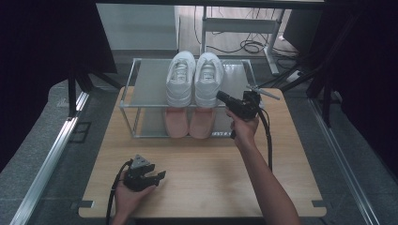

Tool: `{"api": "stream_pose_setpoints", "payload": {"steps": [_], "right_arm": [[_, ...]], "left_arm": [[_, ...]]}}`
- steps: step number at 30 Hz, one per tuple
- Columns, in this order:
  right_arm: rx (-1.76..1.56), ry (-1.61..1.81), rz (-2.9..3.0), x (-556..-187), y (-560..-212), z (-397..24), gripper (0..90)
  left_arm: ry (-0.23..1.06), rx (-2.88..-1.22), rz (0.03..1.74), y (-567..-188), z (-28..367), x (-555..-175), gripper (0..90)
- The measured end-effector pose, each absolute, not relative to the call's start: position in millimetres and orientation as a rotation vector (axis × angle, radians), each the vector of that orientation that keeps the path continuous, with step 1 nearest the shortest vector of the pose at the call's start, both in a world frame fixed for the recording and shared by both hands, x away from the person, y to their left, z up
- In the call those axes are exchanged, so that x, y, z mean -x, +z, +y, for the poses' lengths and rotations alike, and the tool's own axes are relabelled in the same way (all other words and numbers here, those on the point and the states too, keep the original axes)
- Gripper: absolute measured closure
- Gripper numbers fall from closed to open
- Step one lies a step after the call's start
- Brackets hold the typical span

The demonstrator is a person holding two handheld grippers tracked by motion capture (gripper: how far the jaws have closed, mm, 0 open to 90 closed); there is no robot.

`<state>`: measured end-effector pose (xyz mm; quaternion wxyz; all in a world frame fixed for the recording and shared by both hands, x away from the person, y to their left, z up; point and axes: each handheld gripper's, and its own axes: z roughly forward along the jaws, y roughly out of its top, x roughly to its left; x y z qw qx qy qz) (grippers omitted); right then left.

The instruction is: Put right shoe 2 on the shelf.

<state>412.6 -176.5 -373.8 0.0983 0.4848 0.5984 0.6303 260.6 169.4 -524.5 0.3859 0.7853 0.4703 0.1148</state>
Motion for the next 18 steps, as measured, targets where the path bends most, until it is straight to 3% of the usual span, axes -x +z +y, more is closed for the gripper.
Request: {"api": "stream_pose_setpoints", "payload": {"steps": [18], "right_arm": [[-1.428,1.872,1.782,-412.5,-374.4,-174.7,87.3]], "left_arm": [[0.292,-2.000,1.197,-524.8,169.9,-260.7,44.4]]}}
